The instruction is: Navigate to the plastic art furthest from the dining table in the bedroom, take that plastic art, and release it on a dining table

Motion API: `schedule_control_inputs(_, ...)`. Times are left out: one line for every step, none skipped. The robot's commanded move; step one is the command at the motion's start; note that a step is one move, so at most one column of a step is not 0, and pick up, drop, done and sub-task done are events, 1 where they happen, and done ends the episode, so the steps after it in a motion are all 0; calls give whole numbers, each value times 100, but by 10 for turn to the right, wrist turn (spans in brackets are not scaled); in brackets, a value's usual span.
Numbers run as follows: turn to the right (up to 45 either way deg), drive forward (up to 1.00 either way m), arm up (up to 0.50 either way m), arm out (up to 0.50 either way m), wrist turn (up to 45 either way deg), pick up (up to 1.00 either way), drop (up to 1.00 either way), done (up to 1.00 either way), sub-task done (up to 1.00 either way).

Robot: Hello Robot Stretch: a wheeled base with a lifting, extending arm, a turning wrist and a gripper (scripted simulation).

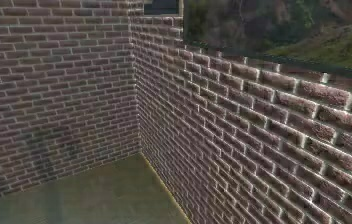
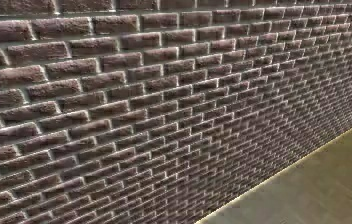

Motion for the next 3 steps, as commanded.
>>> schedule_control_inputs(-450,0,0,0,0,0,0,0,0)
schedule_control_inputs(-450,0,0,0,0,0,0,0,0)
schedule_control_inputs(-60,0,0,0,0,0,0,0,0)
